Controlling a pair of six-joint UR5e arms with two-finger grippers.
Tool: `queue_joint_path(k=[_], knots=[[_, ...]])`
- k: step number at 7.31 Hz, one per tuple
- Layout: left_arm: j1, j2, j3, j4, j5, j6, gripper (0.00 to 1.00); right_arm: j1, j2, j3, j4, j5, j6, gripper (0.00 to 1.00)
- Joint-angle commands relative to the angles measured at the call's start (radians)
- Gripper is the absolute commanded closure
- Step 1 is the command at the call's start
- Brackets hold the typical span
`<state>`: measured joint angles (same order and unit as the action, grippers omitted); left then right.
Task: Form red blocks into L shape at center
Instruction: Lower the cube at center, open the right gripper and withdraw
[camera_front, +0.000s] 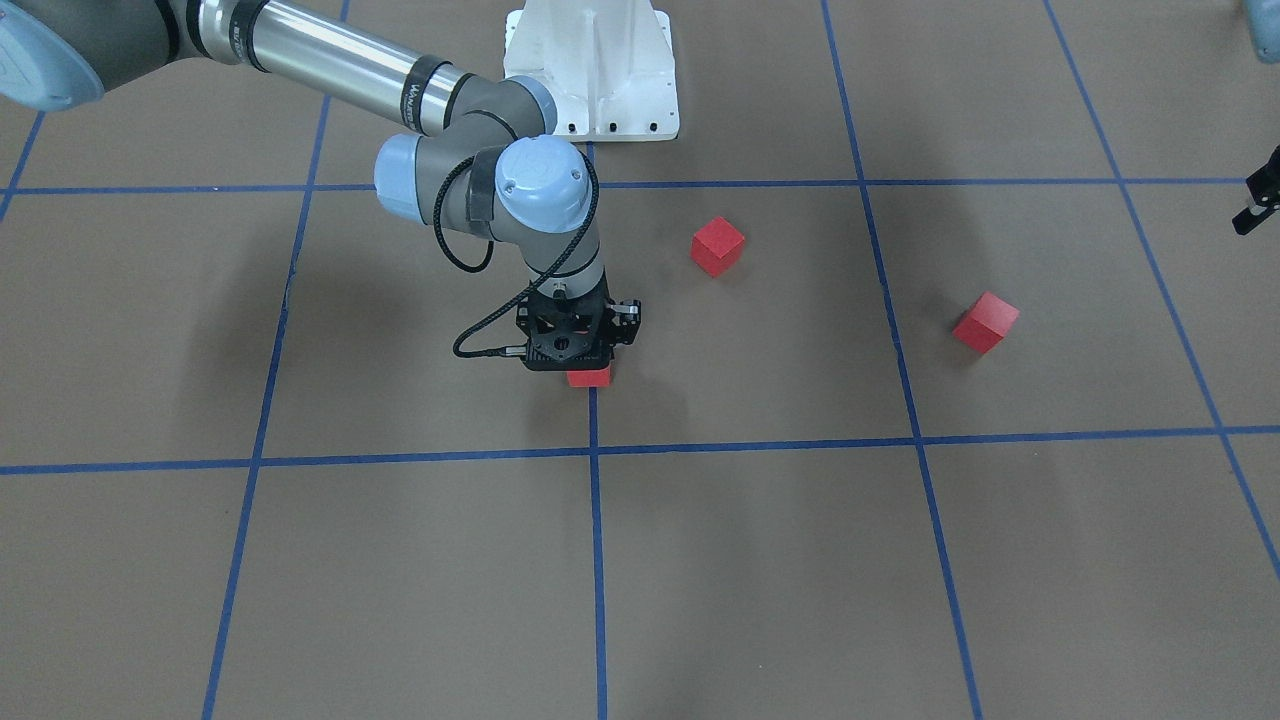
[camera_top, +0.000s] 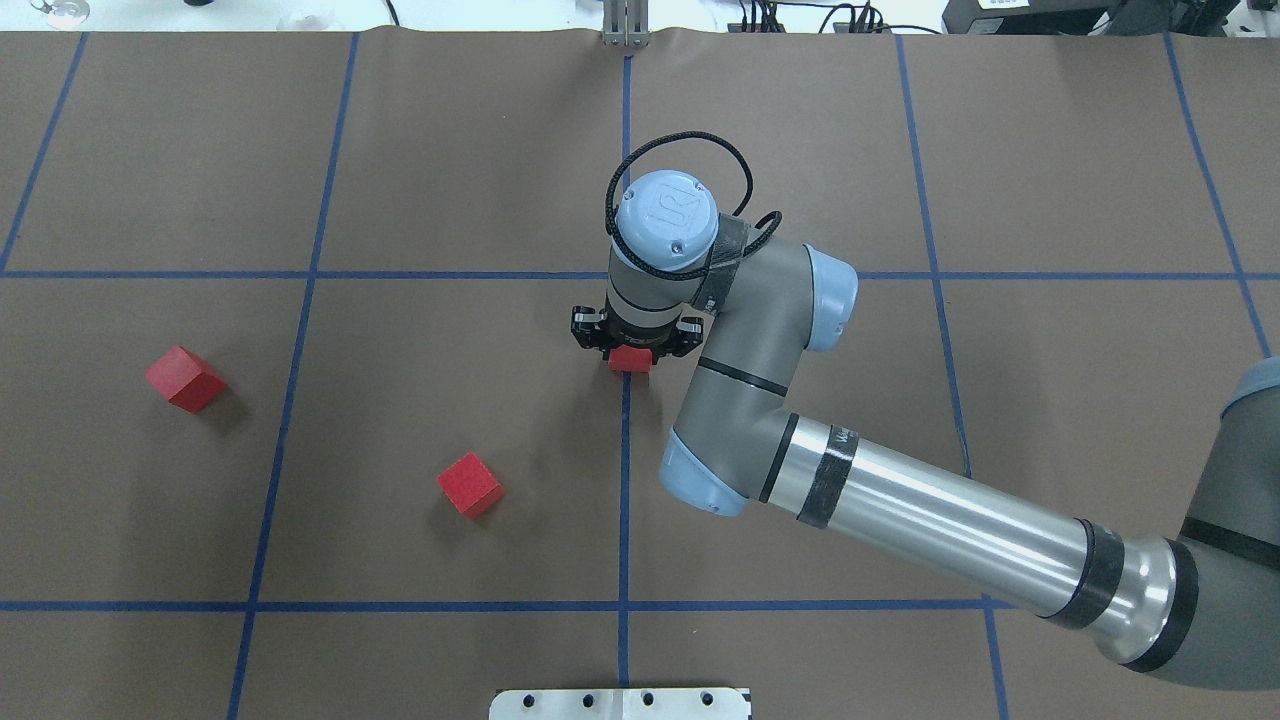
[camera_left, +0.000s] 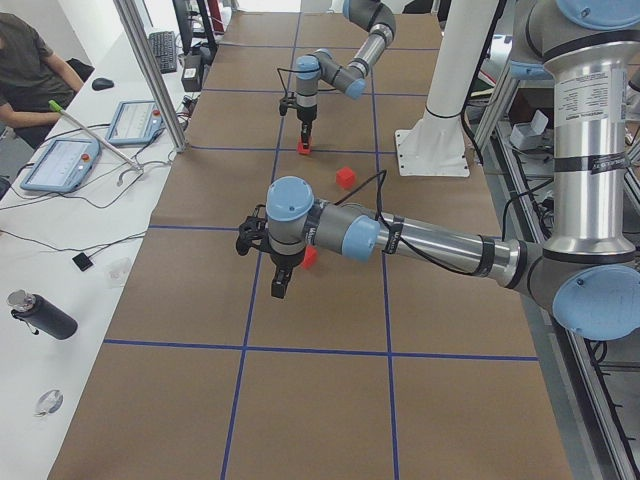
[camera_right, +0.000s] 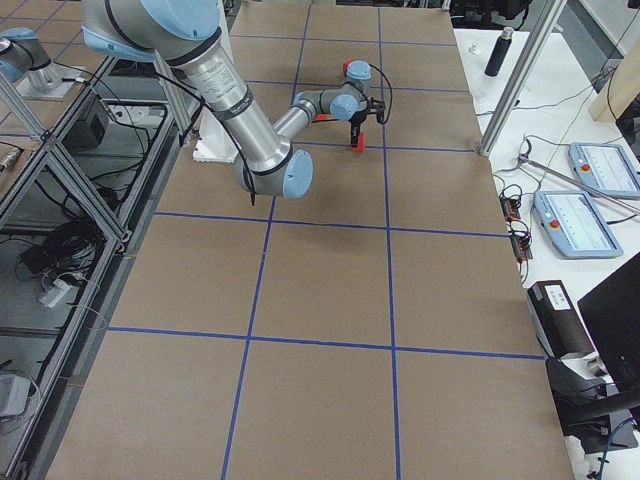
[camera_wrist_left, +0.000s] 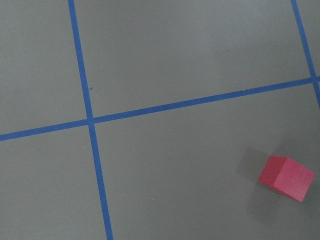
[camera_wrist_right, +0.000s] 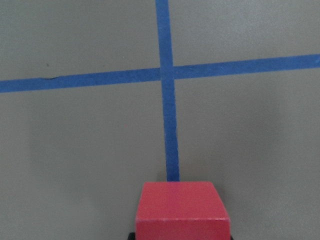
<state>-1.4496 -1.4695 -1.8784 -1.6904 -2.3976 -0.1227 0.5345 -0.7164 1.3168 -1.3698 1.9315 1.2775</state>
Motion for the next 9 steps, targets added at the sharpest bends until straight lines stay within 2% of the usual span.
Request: queue_joint_path(k=[1, 2, 4, 5, 7, 8, 9], knots=[[0.0, 0.0, -0.002, 0.0, 0.0, 0.0, 0.0, 0.001, 0.0, 0.002, 0.0, 0.0, -0.001, 0.14], [0.0, 0.0, -0.002, 0.0, 0.002, 0.0, 0.0, 0.001, 0.0, 0.004, 0.0, 0.0, -0.001, 0.01], [0.0, -0.026, -0.004, 0.002, 0.012, -0.003, 0.0, 0.01, 0.0, 0.039, -0.002, 0.007, -0.001, 0.01], [0.005, -0.038, -0.007, 0.0, 0.014, -0.068, 0.0, 0.034, -0.039, 0.103, -0.02, 0.039, -0.001, 0.01], [0.011, -0.069, -0.051, 0.0, 0.015, -0.314, 0.0, 0.122, -0.258, 0.362, -0.072, 0.111, -0.006, 0.01], [0.059, -0.068, -0.118, 0.002, 0.031, -0.482, 0.0, 0.178, -0.341, 0.436, -0.074, 0.163, -0.057, 0.01], [0.14, -0.069, -0.166, 0.0, 0.052, -0.696, 0.0, 0.249, -0.409, 0.472, -0.074, 0.229, -0.125, 0.01]])
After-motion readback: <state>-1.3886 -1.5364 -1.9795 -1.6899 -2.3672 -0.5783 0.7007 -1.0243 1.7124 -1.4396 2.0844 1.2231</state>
